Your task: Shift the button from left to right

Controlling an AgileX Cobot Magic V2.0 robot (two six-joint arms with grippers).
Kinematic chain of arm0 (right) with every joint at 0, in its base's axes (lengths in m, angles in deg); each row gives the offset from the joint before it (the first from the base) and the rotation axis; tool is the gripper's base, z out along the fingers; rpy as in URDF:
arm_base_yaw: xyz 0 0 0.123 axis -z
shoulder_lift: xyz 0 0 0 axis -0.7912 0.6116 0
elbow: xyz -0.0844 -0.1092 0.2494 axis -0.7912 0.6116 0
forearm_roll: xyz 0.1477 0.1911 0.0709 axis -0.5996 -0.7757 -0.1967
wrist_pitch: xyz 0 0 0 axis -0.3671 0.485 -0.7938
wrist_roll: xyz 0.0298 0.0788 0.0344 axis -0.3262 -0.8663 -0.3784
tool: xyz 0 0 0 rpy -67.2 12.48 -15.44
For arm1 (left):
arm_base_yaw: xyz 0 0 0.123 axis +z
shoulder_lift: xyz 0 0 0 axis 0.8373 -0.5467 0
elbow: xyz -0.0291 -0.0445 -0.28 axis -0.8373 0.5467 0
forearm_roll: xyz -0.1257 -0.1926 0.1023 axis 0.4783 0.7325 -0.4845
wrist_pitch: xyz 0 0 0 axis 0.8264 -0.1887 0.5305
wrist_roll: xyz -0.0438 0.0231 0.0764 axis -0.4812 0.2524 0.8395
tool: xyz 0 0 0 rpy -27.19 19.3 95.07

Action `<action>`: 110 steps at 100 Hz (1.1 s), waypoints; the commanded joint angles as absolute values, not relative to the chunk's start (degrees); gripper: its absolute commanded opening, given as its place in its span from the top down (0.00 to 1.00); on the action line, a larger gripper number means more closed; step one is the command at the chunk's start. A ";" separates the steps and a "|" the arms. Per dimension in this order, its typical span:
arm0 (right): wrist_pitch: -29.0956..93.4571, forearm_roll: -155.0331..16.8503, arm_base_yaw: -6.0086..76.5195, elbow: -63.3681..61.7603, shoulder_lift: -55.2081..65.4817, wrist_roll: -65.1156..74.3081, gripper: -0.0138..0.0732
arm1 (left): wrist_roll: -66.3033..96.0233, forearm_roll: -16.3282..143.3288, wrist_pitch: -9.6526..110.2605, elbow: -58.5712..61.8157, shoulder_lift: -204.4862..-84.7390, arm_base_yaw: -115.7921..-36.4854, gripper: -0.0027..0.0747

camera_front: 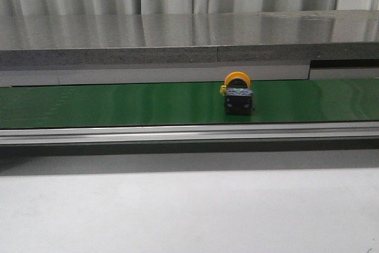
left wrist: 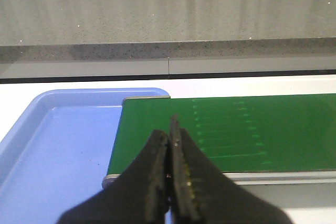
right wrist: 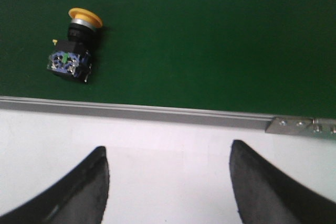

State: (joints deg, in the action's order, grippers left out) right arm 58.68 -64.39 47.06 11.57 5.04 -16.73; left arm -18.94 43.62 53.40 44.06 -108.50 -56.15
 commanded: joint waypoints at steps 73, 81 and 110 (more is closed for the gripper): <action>54.33 -65.18 41.89 -8.31 34.95 -11.57 0.10 | -19.39 44.17 58.35 42.49 -108.77 -56.57 0.99; 54.39 -65.18 41.89 -8.31 36.35 -11.53 0.10 | -19.39 44.17 58.35 42.49 -108.77 -56.57 0.99; 52.96 -65.11 41.89 -8.31 39.26 -10.58 0.10 | -19.39 44.17 58.35 42.49 -108.77 -56.57 0.99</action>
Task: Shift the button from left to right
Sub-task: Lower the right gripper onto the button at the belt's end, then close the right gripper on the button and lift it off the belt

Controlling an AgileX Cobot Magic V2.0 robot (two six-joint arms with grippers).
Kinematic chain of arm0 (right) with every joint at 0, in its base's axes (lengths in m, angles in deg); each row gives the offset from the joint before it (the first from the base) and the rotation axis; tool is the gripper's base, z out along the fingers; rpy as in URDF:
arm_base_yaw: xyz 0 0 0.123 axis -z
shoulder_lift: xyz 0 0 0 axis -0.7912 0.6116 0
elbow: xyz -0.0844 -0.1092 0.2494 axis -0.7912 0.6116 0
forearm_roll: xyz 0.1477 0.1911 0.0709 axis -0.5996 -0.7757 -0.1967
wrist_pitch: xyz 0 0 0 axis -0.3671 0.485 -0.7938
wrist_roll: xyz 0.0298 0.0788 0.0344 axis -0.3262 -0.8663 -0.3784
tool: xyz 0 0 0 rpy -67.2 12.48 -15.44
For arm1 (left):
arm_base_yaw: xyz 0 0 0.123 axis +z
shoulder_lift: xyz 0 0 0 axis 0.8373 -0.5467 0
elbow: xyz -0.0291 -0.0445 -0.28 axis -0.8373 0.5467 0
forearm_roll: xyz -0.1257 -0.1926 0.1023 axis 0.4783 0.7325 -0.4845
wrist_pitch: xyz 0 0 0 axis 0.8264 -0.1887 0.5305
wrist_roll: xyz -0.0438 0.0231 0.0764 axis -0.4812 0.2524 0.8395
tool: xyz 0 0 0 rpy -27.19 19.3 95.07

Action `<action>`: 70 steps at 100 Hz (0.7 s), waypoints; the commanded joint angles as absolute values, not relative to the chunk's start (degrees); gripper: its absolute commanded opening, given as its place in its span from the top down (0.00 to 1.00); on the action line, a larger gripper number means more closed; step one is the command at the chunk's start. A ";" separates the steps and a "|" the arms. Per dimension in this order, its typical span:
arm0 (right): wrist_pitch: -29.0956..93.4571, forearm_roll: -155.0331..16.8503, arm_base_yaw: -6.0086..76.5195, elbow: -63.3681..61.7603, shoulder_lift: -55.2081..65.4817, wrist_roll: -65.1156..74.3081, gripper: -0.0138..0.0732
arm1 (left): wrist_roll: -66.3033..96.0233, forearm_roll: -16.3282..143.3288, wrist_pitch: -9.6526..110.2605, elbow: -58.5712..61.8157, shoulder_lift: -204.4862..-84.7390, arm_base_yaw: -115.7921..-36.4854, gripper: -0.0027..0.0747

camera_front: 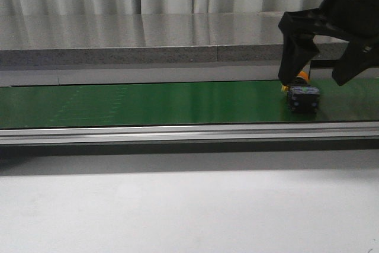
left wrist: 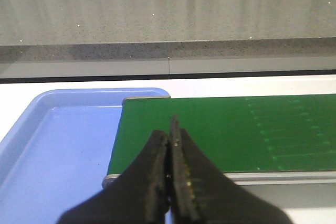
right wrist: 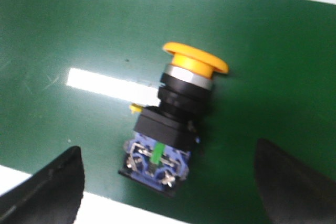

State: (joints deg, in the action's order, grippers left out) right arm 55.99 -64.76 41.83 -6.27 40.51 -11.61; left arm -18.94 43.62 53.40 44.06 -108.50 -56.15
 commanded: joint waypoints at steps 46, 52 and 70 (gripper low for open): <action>53.67 -64.83 41.95 -8.31 43.11 -10.58 0.59 | -19.39 44.17 58.35 42.49 -108.77 -56.57 0.99; 53.66 -64.83 41.95 -8.31 43.06 -10.58 0.65 | -19.39 44.17 58.35 42.49 -108.77 -56.57 0.99; 54.75 -64.02 41.95 -8.31 42.18 -10.58 0.68 | -19.39 44.17 58.35 42.49 -108.77 -56.57 0.99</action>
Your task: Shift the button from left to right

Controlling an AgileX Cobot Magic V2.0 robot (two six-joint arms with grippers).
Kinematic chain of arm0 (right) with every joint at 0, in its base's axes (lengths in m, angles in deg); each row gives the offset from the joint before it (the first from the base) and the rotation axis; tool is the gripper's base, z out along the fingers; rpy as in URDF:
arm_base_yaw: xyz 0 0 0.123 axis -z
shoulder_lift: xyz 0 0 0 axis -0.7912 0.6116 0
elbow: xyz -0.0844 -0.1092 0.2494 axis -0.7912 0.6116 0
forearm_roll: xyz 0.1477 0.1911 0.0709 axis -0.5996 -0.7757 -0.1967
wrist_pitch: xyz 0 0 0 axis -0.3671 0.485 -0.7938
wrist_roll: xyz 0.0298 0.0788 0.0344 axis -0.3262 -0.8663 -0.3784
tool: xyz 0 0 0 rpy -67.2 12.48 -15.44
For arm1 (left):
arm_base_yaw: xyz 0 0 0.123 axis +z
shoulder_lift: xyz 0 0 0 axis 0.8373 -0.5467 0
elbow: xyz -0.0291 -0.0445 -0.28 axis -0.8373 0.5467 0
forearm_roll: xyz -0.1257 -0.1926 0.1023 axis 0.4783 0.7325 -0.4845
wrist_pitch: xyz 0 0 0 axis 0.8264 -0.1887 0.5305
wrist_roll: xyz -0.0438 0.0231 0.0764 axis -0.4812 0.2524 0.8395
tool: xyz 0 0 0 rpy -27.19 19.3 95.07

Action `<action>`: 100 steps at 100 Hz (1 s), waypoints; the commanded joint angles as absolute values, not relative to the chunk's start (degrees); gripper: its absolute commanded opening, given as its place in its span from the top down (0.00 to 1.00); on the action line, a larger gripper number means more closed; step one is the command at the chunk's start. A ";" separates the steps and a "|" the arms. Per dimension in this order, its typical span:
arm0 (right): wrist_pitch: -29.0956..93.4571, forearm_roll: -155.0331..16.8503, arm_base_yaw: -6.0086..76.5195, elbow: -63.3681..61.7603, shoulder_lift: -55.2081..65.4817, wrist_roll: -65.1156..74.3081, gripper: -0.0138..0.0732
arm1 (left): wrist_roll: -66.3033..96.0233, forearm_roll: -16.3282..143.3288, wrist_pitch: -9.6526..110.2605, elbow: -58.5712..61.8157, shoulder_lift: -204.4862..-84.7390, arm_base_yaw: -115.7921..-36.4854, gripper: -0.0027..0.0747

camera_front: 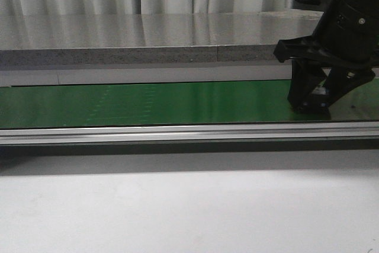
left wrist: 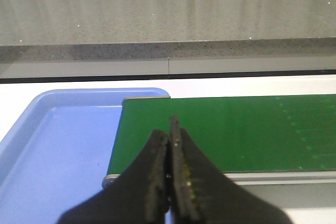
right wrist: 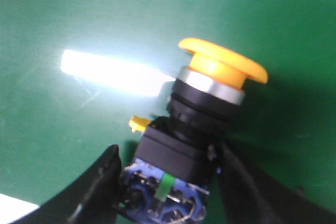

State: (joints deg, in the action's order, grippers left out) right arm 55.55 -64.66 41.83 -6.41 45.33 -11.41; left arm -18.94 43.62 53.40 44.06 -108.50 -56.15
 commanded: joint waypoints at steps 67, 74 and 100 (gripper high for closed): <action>54.17 -58.05 69.38 -8.31 34.79 -10.63 0.68 | -19.39 44.17 58.35 42.49 -108.77 -56.57 0.99; 51.59 -58.02 71.59 -8.31 35.17 -10.63 0.68 | -19.39 44.17 58.35 42.49 -108.77 -56.57 0.99; 47.91 -53.52 74.80 -8.31 39.73 -10.53 0.68 | -19.39 44.17 58.35 42.49 -108.77 -56.57 0.99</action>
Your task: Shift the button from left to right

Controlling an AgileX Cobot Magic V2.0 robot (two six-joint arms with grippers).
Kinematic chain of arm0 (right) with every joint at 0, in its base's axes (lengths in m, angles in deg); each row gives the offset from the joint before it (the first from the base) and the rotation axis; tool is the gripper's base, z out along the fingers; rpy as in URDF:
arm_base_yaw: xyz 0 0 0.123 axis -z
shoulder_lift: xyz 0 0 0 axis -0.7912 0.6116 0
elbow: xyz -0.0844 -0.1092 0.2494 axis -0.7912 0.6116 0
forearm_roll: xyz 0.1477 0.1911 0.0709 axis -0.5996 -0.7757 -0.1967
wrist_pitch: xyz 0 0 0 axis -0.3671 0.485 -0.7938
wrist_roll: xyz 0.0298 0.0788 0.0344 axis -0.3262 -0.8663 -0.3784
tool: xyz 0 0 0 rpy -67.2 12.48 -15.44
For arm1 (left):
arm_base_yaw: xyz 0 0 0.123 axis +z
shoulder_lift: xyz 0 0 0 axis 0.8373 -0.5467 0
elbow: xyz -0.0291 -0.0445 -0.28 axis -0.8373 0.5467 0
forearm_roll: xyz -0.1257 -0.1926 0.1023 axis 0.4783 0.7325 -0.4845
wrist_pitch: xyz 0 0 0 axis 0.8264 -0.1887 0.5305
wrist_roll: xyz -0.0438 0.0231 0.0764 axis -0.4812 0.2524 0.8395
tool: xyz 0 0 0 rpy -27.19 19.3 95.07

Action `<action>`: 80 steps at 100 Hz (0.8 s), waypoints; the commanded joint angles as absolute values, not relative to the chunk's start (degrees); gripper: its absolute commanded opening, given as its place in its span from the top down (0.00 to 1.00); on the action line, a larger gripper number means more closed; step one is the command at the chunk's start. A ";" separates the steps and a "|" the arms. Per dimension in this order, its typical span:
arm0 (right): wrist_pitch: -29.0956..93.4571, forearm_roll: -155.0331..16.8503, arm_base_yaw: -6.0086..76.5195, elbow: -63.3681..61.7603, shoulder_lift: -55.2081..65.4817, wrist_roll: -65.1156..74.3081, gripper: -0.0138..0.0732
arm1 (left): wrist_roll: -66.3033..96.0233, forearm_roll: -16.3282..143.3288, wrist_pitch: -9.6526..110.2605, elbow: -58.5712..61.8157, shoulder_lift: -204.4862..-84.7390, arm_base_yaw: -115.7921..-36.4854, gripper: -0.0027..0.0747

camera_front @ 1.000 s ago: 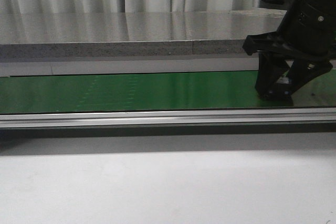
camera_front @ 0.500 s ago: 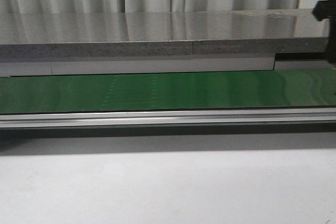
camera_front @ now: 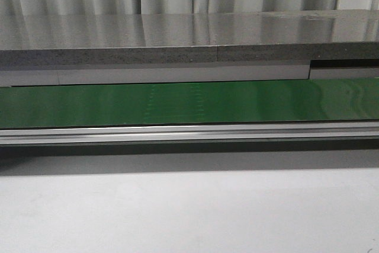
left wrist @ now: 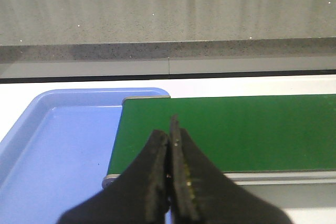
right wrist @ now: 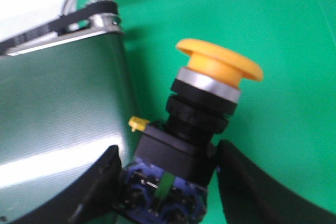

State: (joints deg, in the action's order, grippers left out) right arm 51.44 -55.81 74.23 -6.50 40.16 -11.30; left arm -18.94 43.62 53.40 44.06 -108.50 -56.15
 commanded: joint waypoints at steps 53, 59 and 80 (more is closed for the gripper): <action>46.55 -48.88 74.80 -8.31 47.04 -10.53 0.60 | -19.39 44.17 58.35 42.49 -108.77 -56.57 0.99; 46.55 -48.88 74.80 -8.31 47.04 -10.53 0.52 | -19.39 44.17 58.35 42.49 -108.77 -56.57 0.99; 46.55 -48.88 74.80 -8.31 47.04 -10.53 0.26 | -19.39 44.17 58.35 42.49 -108.77 -56.57 0.99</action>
